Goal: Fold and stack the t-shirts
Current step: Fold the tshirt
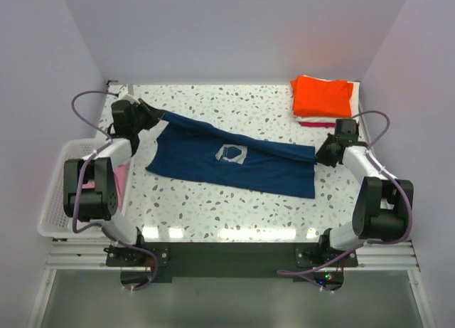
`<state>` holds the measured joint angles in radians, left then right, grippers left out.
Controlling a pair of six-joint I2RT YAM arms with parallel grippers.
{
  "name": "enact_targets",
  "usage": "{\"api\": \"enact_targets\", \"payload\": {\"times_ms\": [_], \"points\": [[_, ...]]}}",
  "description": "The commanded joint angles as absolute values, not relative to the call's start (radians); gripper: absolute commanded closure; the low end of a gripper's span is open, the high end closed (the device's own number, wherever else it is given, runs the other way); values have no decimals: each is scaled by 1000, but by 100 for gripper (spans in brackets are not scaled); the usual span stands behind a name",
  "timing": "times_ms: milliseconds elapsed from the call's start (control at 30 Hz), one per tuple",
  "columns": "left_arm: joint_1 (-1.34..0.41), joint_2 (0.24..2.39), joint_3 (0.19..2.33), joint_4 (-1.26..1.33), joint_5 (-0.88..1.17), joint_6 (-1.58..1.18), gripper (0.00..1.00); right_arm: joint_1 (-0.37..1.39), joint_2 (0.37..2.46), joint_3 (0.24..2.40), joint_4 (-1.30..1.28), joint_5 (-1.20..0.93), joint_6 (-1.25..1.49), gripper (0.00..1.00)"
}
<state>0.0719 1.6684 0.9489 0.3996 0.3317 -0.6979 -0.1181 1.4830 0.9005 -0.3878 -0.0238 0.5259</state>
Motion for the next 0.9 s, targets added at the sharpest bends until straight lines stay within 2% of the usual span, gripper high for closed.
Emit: {"api": "enact_targets", "payload": {"times_ms": [0, 467, 867], "points": [[89, 1595, 913, 354, 232, -719, 100, -123, 1436, 874, -356, -32, 535, 100], [87, 1451, 727, 207, 28, -813, 100, -123, 1460, 854, -331, -15, 549, 100], [87, 1433, 644, 218, 37, -847, 100, -123, 1486, 891, -325, -8, 575, 98]]}}
